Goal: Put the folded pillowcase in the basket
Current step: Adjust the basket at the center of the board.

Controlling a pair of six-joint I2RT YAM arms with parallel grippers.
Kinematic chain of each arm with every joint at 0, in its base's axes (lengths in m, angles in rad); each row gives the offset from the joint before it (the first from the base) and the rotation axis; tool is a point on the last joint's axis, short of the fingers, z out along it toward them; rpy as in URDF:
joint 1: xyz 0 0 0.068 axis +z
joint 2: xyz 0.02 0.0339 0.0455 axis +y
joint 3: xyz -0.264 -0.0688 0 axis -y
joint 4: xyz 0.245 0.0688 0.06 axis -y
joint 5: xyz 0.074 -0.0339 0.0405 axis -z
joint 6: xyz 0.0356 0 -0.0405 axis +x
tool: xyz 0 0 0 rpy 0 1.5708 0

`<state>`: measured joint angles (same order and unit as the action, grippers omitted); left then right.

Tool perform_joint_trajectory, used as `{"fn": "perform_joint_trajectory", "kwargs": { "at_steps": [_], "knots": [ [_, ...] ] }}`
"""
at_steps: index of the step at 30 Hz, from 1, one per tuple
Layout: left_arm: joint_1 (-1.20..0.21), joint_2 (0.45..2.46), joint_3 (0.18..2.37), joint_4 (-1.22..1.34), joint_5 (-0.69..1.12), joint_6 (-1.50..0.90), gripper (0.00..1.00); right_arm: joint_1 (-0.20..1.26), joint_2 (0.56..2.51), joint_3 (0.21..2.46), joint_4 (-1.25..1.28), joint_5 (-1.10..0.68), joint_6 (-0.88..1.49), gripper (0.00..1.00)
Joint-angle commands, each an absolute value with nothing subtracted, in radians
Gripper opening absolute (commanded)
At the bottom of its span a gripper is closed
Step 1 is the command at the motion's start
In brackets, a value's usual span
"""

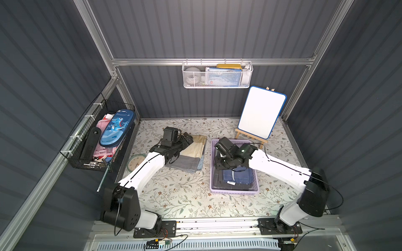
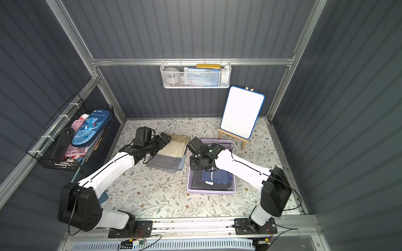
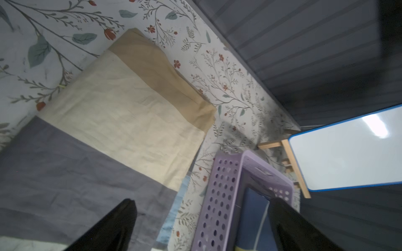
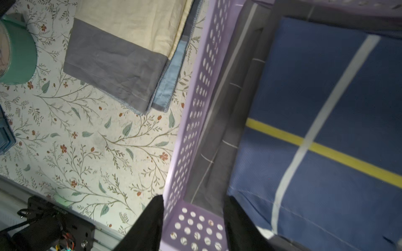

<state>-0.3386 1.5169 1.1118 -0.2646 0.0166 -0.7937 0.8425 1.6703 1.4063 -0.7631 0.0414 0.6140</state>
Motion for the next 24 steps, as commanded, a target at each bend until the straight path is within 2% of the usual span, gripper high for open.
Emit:
{"fn": "perform_joint_trajectory", "kwargs": {
  "at_steps": [1, 5, 10, 14, 20, 24],
  "knots": [
    [-0.319, 1.638, 1.159, -0.38, -0.021, -0.648, 1.0, 0.856, 1.761, 1.466, -0.765, 0.025, 0.616, 0.51],
    [-0.298, 1.766, 1.173, -0.336, 0.008, -0.627, 0.99, 0.877, 1.847, 1.476, -0.761, 0.023, 0.63, 0.49],
    [-0.295, 1.846, 1.131, -0.294, 0.029, -0.65, 0.99, 0.902, 1.9, 1.462, -0.834, 0.029, 0.646, 0.37],
    [-0.296, 1.808, 1.06, -0.255, 0.043, -0.67, 0.99, 0.907, 1.804, 1.31, -0.817, 0.082, 0.697, 0.33],
    [-0.296, 1.691, 0.91, -0.186, 0.053, -0.706, 0.99, 0.908, 1.597, 1.085, -0.796, 0.111, 0.748, 0.35],
    [-0.302, 1.613, 0.826, -0.172, 0.108, -0.727, 0.99, 0.916, 1.474, 1.023, -0.787, 0.096, 0.775, 0.37]
  ]
}}
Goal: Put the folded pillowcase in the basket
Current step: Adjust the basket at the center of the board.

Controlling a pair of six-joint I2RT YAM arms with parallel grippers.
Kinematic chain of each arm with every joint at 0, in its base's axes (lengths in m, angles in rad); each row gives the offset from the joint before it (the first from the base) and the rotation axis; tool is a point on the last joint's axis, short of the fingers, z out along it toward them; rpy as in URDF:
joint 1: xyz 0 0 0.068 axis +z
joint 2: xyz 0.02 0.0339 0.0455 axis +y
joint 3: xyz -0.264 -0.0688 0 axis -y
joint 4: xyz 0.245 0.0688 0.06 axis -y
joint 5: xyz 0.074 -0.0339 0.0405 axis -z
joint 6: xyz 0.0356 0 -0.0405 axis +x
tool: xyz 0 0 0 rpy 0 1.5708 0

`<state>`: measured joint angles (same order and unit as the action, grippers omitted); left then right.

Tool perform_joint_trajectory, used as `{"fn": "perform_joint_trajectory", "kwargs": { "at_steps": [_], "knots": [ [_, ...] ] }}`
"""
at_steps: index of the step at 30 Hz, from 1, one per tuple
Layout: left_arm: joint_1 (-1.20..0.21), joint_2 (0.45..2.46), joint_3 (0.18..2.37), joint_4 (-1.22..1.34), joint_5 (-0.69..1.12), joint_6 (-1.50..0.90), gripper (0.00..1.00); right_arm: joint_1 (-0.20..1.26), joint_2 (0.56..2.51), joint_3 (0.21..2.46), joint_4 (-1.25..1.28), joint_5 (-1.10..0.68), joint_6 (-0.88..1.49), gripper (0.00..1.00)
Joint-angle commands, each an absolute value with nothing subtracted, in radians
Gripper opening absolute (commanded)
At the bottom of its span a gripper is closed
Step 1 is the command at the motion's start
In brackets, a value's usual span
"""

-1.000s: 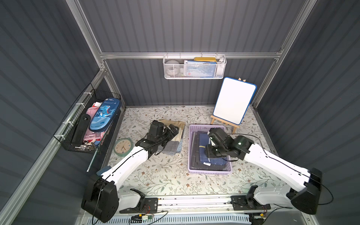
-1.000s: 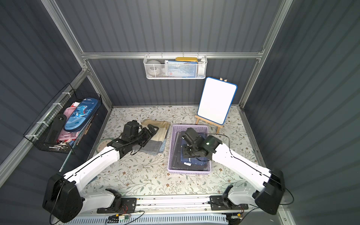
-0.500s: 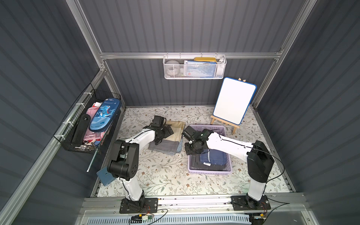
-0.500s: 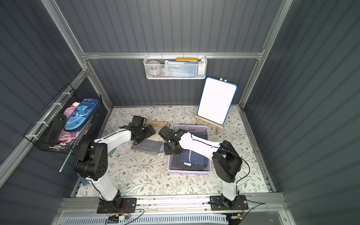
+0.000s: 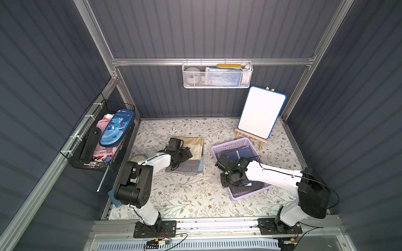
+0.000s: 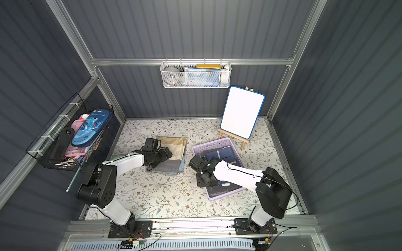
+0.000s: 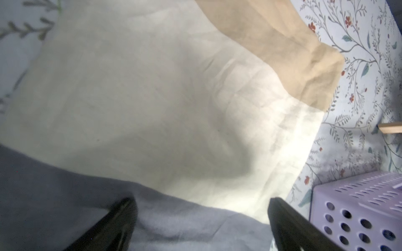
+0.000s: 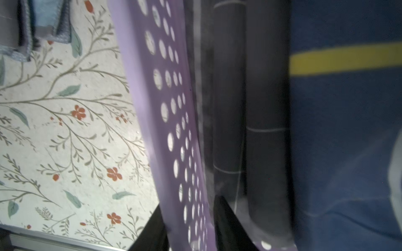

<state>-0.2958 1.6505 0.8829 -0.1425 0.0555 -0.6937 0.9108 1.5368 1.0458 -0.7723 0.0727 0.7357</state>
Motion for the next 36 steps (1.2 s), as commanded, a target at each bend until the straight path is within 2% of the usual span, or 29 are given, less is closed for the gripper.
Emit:
{"fn": "perform_joint_trajectory", "kwargs": {
  "at_steps": [1, 8, 14, 18, 23, 24, 25, 26, 27, 28, 29, 30, 31, 33, 36],
  "knots": [
    [-0.304, 1.589, 0.805, -0.171, 0.113, -0.733, 1.0, 0.918, 1.449, 1.019, -0.786, 0.094, 0.78, 0.38],
    [-0.325, 1.403, 0.697, -0.193, 0.132, -0.749, 0.99, 0.922, 1.348, 1.065, -0.841, 0.128, 0.784, 0.41],
    [-0.327, 1.314, 0.694, -0.284, 0.118, -0.732, 1.0, 0.928, 1.317, 1.107, -0.863, 0.143, 0.766, 0.43],
    [-0.328, 1.248, 0.755, -0.329, 0.099, -0.712, 1.0, 0.93, 1.294, 1.132, -0.882, 0.157, 0.753, 0.43],
    [-0.328, 1.265, 0.879, -0.376, 0.043, -0.616, 0.99, 0.931, 1.248, 1.118, -0.87, 0.208, 0.752, 0.44],
    [-0.327, 1.266, 0.897, -0.383, 0.08, -0.615, 0.99, 0.931, 1.24, 1.118, -0.873, 0.224, 0.744, 0.45],
    [-0.324, 1.264, 0.908, -0.37, 0.104, -0.599, 0.99, 0.93, 1.228, 1.117, -0.874, 0.249, 0.736, 0.47],
    [-0.321, 1.268, 0.92, -0.347, 0.123, -0.57, 0.99, 0.93, 1.218, 1.112, -0.88, 0.296, 0.752, 0.58],
    [-0.316, 1.278, 0.938, -0.335, 0.133, -0.551, 1.0, 0.931, 1.162, 1.088, -0.852, 0.352, 0.77, 0.64],
    [-0.315, 1.288, 0.949, -0.315, 0.151, -0.534, 0.98, 0.929, 1.124, 1.052, -0.82, 0.435, 0.8, 0.6],
    [-0.314, 1.301, 0.96, -0.298, 0.162, -0.528, 0.9, 0.922, 1.074, 1.004, -0.782, 0.48, 0.832, 0.48],
    [-0.314, 1.323, 0.974, -0.292, 0.157, -0.541, 0.76, 0.912, 1.019, 0.949, -0.719, 0.481, 0.814, 0.32],
    [-0.314, 1.345, 0.989, -0.301, 0.145, -0.571, 0.61, 0.903, 0.972, 0.906, -0.674, 0.468, 0.802, 0.24],
    [-0.311, 1.414, 1.021, -0.321, 0.171, -0.596, 0.4, 0.863, 0.905, 0.862, -0.612, 0.368, 0.777, 0.13],
    [-0.313, 1.516, 1.036, -0.295, 0.215, -0.568, 0.06, 0.845, 0.95, 0.924, -0.679, 0.269, 0.714, 0.05]
  ]
}}
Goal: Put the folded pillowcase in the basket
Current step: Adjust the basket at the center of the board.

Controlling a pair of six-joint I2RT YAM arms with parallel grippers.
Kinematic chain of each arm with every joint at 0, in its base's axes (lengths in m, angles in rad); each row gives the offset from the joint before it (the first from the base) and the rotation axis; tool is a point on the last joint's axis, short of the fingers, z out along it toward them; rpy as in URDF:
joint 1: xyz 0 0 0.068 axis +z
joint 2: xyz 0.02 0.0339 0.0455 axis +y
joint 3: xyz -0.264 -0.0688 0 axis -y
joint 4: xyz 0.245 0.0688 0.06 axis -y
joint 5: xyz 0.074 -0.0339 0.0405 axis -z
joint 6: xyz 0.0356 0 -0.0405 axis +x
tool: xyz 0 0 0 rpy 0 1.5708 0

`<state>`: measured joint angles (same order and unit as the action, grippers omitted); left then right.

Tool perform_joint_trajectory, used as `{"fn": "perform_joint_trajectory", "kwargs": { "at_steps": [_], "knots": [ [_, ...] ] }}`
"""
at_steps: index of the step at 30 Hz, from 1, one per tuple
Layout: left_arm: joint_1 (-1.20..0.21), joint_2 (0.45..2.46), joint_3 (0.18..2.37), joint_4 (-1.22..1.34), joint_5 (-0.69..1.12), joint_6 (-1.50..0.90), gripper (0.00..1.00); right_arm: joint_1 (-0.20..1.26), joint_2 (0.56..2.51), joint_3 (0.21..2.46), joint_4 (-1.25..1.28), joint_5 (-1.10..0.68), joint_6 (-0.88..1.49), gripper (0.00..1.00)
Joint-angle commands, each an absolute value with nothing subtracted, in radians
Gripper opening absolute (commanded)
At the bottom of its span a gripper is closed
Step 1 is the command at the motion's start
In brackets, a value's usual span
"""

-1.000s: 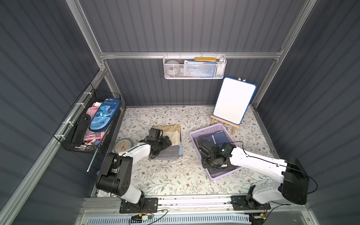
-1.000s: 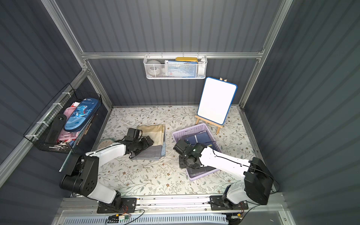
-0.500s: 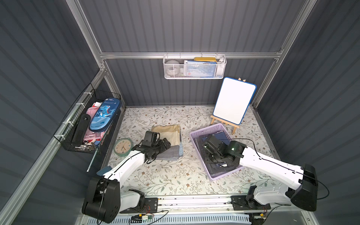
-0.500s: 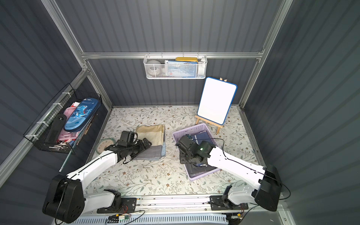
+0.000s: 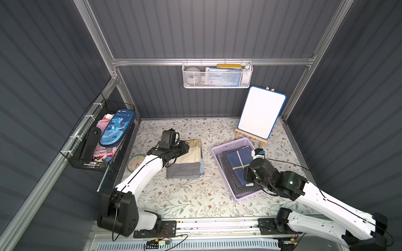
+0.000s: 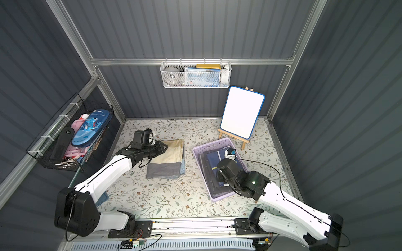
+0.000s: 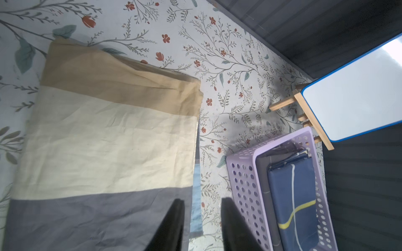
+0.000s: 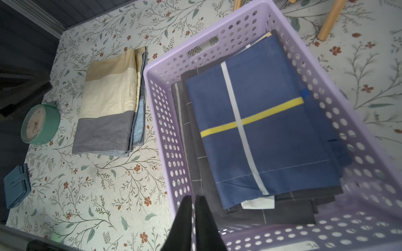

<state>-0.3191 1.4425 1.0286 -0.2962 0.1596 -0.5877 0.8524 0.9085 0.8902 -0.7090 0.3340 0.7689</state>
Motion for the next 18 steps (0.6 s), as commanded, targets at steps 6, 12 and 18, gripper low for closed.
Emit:
{"fn": "perform_joint_trajectory", "kwargs": {
  "at_steps": [6, 12, 18],
  "knots": [
    [-0.322, 1.585, 0.899, -0.154, 0.257, -0.692, 0.0, 0.85, 1.077, 1.027, -0.756, 0.156, 0.679, 0.01],
    [-0.407, 1.624, 0.844, -0.147, 0.189, -0.749, 0.0, 0.854, 1.133, 1.039, -0.731, 0.131, 0.684, 0.0],
    [-0.51, 1.64, 0.84, -0.268, 0.114, -0.818, 0.0, 0.87, 1.18, 1.103, -0.774, 0.127, 0.663, 0.0]
  ]
}}
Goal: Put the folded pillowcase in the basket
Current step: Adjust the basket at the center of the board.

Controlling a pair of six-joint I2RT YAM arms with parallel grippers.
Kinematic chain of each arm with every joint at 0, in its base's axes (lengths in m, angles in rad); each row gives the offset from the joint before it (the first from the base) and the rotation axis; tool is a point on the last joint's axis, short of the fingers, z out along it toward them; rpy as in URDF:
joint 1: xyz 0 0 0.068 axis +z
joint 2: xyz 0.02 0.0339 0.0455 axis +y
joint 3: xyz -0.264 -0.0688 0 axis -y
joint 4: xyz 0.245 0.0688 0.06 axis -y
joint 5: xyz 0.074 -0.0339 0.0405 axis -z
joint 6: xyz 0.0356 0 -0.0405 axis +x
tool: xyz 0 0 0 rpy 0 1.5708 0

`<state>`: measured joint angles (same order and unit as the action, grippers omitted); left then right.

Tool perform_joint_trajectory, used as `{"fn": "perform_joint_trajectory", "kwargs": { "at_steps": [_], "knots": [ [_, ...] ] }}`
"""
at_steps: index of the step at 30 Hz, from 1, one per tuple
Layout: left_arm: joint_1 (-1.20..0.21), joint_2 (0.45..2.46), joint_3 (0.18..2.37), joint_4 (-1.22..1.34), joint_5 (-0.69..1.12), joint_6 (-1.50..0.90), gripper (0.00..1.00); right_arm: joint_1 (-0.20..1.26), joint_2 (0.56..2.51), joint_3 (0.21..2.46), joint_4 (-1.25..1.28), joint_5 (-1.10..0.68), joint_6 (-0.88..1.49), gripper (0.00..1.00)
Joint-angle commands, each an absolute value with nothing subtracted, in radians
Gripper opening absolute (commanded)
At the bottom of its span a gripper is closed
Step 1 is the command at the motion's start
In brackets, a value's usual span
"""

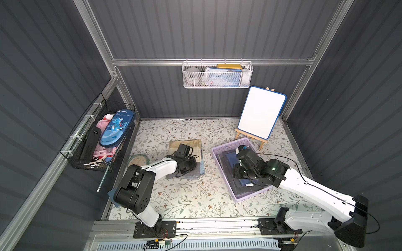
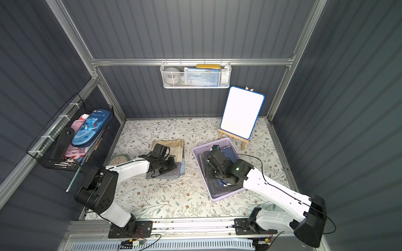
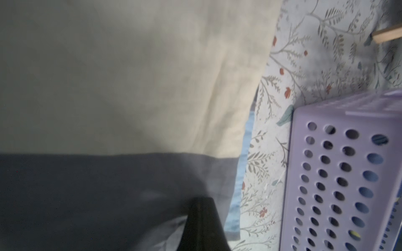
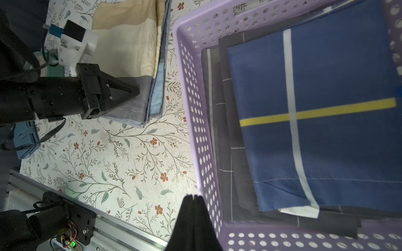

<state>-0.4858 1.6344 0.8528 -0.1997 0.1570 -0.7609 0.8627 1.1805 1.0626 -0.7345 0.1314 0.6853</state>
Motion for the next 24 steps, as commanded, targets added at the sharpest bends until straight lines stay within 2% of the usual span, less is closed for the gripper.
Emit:
{"fn": "perform_joint_trajectory", "kwargs": {
  "at_steps": [1, 8, 14, 16, 19, 22, 24],
  "knots": [
    [-0.526, 1.625, 0.816, -0.268, 0.113, -0.846, 0.0, 0.869, 1.177, 1.113, -0.777, 0.138, 0.66, 0.0],
    [-0.718, 1.47, 0.658, -0.245, 0.07, -1.083, 0.0, 0.87, 1.153, 1.115, -0.742, 0.207, 0.648, 0.0],
    [-0.755, 1.337, 0.647, -0.313, 0.022, -1.162, 0.0, 0.87, 1.282, 1.204, -0.742, 0.193, 0.594, 0.0],
    [-0.756, 1.299, 0.672, -0.352, 0.0, -1.161, 0.13, 0.87, 1.346, 1.26, -0.746, 0.182, 0.575, 0.07],
    [-0.756, 1.242, 0.724, -0.415, -0.038, -1.171, 0.3, 0.871, 1.463, 1.361, -0.746, 0.114, 0.574, 0.11],
    [-0.752, 1.197, 0.775, -0.474, -0.098, -1.177, 0.62, 0.878, 1.591, 1.446, -0.728, 0.046, 0.604, 0.12],
    [-0.741, 1.184, 0.82, -0.56, -0.173, -1.187, 0.68, 0.886, 1.69, 1.501, -0.71, 0.014, 0.62, 0.11]
  ]
}}
